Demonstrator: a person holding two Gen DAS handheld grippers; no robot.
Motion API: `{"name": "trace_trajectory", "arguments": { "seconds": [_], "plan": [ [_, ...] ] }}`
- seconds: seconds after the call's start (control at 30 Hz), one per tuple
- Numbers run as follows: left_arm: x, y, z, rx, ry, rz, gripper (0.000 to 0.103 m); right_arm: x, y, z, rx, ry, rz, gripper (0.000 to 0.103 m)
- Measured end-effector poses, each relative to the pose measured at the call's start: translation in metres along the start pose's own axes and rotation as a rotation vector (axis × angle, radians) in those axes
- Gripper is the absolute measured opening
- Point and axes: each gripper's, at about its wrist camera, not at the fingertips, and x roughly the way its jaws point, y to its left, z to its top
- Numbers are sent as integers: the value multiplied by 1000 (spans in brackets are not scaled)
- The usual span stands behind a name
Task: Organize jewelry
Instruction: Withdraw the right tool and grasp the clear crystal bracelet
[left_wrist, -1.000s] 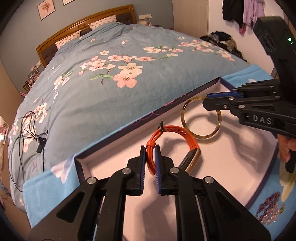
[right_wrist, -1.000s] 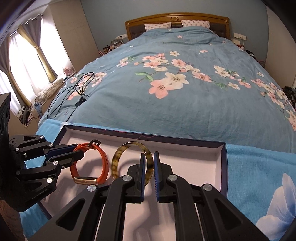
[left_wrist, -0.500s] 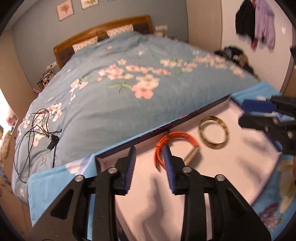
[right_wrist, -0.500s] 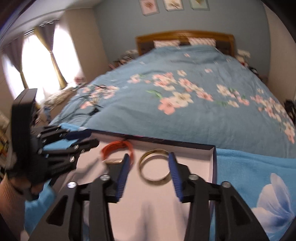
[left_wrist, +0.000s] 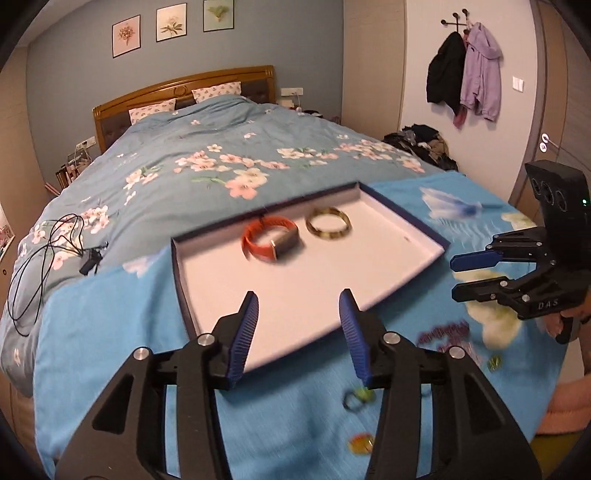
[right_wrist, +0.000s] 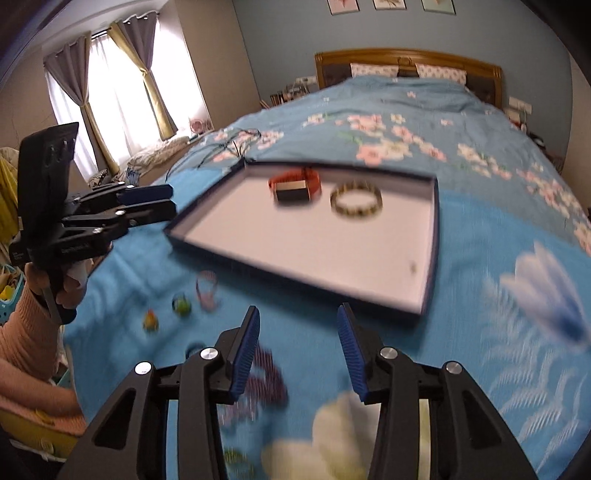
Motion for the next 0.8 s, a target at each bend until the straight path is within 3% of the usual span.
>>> {"name": "trace_trajectory", "arguments": {
  "seconds": [0.23,0.53,0.8],
  "plan": [
    [-6,-19,-31,-38,27,-35,46,-1,0,-33,39,37,28,37],
    [-9,-40,-51,-38,49,-54,49,-15,29,-49,-15,5,118,37],
    [-9,-46,-64,-45,71,-50,50,1,53,-53,-71,27,67,45]
  ]
}}
